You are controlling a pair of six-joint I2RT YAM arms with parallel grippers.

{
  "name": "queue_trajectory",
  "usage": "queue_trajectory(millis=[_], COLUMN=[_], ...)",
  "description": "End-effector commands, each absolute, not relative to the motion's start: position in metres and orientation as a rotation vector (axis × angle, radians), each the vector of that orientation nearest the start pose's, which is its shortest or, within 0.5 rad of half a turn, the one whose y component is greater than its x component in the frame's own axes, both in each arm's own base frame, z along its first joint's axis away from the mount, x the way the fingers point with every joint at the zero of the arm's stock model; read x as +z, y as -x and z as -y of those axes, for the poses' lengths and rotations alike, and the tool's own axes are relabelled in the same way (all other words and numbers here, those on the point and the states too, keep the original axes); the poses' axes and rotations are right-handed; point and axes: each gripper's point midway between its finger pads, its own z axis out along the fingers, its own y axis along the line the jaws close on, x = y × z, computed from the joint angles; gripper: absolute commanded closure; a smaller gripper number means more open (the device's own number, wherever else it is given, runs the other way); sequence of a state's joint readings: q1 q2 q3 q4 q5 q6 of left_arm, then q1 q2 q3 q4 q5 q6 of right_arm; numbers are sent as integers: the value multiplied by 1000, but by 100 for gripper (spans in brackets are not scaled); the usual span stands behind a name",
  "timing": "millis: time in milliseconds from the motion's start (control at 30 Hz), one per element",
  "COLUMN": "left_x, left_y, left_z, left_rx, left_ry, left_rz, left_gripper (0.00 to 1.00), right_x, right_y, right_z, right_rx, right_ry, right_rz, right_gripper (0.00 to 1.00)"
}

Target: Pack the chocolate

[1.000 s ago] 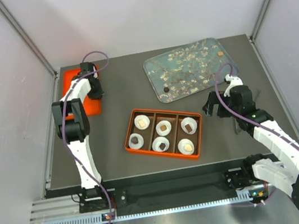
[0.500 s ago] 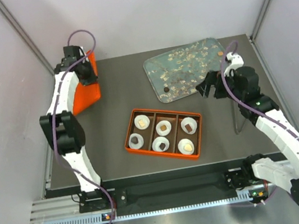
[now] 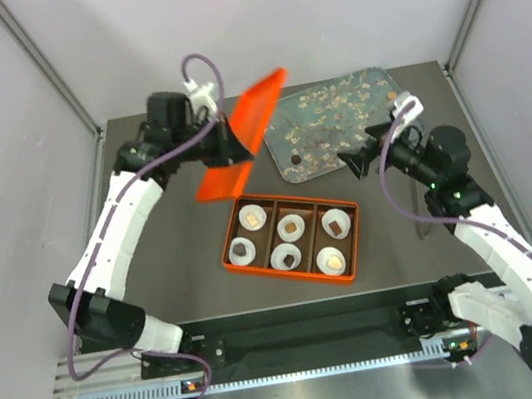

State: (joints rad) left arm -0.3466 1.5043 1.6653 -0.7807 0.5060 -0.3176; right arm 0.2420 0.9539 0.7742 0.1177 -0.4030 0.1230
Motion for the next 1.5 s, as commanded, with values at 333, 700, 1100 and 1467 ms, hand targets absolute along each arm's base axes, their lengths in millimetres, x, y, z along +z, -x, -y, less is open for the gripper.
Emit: queue_trajectory(millis=[333,700,1100,1467], left_x=[334,343,342,318], left_y=[-241,-233,-228,-230], left_z=[247,276,283,286], left_rx=[-1098,-1139,-1154,-1137], left_ry=[-616,-707,-763,-853], left_rz=[-2123,-2089,-2094,-2147], left_gripper=[100,100,100,100], right_x=[363,355,318,299], right_y=[-288,-295,-306,-321], right_z=[-179,-211,-238,-271], right_rx=[88,-162,-236,-295], right_ry=[1112,1465,1694,1814], right_rz=[-973,-882,-922,-864], right_gripper=[4,6,8,41])
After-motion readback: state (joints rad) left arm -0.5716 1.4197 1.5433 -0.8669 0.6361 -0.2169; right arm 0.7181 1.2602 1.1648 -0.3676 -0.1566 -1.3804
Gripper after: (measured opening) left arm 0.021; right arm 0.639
